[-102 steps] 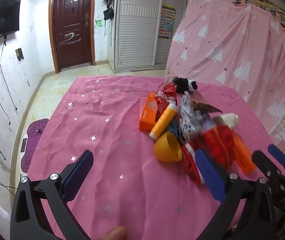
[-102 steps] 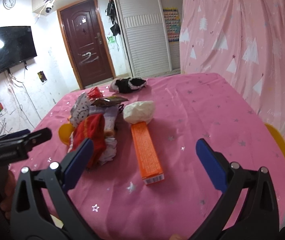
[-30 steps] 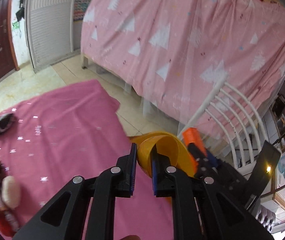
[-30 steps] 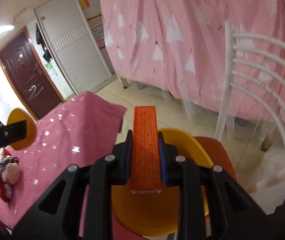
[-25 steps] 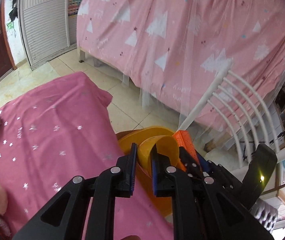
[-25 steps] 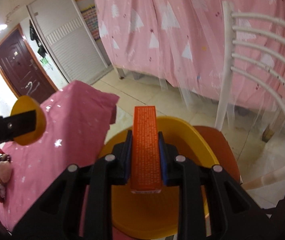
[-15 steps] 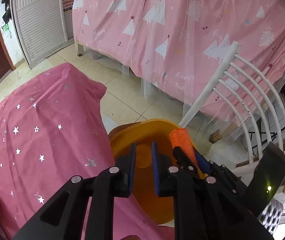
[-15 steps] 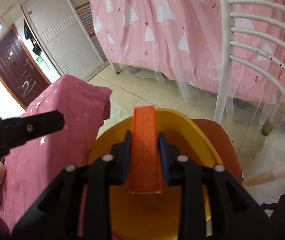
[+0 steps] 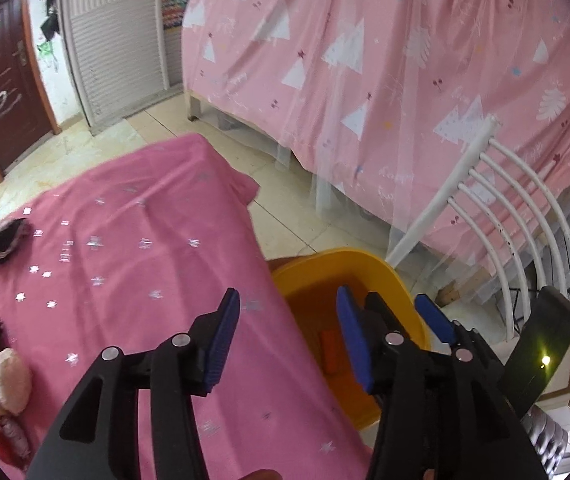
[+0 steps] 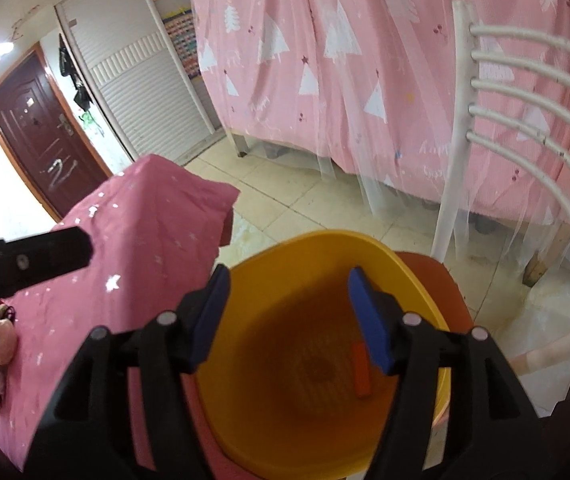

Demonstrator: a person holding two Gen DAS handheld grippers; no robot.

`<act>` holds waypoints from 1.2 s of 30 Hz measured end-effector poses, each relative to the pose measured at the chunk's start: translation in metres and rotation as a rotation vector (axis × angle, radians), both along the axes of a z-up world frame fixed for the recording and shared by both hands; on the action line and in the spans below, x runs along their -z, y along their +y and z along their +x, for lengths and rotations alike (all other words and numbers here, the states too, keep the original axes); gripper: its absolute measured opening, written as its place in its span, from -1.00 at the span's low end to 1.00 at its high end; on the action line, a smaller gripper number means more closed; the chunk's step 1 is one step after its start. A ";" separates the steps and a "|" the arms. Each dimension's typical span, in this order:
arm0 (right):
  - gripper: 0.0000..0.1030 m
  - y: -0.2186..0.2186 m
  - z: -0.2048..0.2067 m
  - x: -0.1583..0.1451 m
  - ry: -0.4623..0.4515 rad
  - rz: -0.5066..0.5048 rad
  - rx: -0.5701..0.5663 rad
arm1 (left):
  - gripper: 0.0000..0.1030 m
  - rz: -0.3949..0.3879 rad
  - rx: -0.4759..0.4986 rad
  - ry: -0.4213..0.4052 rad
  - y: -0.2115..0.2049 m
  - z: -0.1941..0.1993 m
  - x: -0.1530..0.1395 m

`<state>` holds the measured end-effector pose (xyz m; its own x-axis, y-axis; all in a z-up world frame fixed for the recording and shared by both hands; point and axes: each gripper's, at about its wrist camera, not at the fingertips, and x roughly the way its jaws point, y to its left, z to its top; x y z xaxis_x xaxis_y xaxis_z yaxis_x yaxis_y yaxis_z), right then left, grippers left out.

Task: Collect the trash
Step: 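Carry both items to the yellow bin and open both tools to drop them, then move both tools back over the table toward the remaining items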

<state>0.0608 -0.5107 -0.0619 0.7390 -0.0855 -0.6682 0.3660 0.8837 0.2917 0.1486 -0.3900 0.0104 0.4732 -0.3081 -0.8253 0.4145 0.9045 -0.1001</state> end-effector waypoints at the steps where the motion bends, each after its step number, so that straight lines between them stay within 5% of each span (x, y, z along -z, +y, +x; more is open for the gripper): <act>1: 0.21 0.002 -0.001 -0.003 -0.006 -0.010 -0.002 | -0.11 0.000 -0.011 -0.011 0.007 -0.003 -0.005; 15: 0.34 0.063 -0.018 -0.050 -0.099 -0.238 -0.014 | -0.05 -0.038 -0.108 -0.087 0.096 -0.013 -0.048; 24: 0.72 0.123 -0.021 -0.067 -0.147 -0.235 -0.112 | -0.01 -0.056 -0.210 -0.144 0.170 -0.013 -0.070; 36: 0.77 0.205 0.005 -0.078 -0.144 -0.249 -0.281 | 0.06 -0.030 -0.332 -0.172 0.258 -0.002 -0.071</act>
<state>0.0659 -0.3056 0.0162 0.8414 -0.0130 -0.5402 0.0709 0.9937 0.0864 0.1470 -0.1323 0.0817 0.6826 -0.1377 -0.7177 0.1126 0.9902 -0.0829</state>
